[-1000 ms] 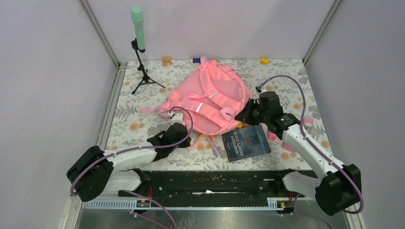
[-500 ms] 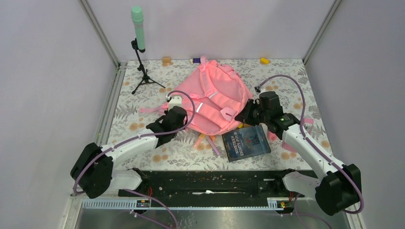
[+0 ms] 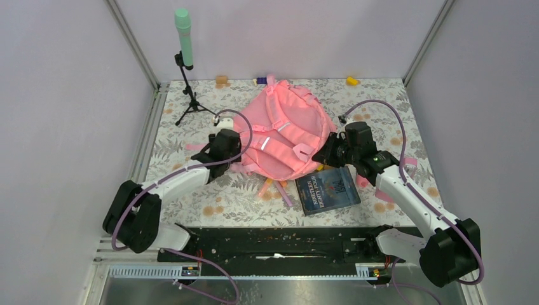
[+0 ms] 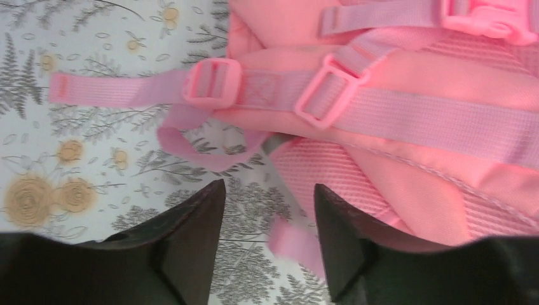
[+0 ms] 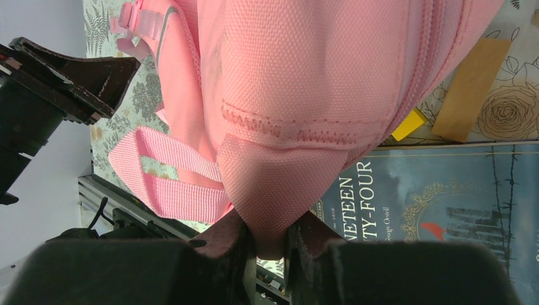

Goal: Pack the student bag
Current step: Adjust the student bag at the center of the board.

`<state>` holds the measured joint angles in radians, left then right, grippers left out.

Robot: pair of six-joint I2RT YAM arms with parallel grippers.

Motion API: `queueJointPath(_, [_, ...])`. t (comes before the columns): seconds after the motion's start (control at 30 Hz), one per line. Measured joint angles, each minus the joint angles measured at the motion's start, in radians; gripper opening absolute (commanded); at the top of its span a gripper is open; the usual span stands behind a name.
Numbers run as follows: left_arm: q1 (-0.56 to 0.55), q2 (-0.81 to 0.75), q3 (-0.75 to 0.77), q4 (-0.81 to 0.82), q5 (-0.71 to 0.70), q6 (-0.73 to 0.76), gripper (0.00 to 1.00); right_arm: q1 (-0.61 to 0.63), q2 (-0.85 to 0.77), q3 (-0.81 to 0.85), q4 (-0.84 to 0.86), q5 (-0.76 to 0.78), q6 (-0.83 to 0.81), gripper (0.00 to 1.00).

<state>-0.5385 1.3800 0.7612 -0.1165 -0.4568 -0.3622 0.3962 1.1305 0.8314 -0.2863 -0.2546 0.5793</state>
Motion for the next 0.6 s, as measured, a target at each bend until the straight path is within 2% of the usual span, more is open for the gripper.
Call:
queueJointPath(0.17, [0.048,-0.074,-0.015,-0.025,0.028,-0.008,0.76,0.000,0.000,0.000,-0.001,0.000,0.001,0.00])
queueJointPath(0.3, [0.031,-0.224,-0.088,-0.011,0.109,-0.023,0.77,0.000,0.000,0.000,-0.002,0.000,0.005,0.00])
queueJointPath(0.4, [-0.036,-0.331,-0.184,0.021,0.180,-0.033,0.75,0.000,0.000,0.000,-0.002,0.000,0.006,0.00])
queueJointPath(0.6, [-0.177,-0.410,-0.354,0.113,0.303,-0.134,0.75,0.000,-0.002,0.000,-0.002,0.000,0.012,0.00])
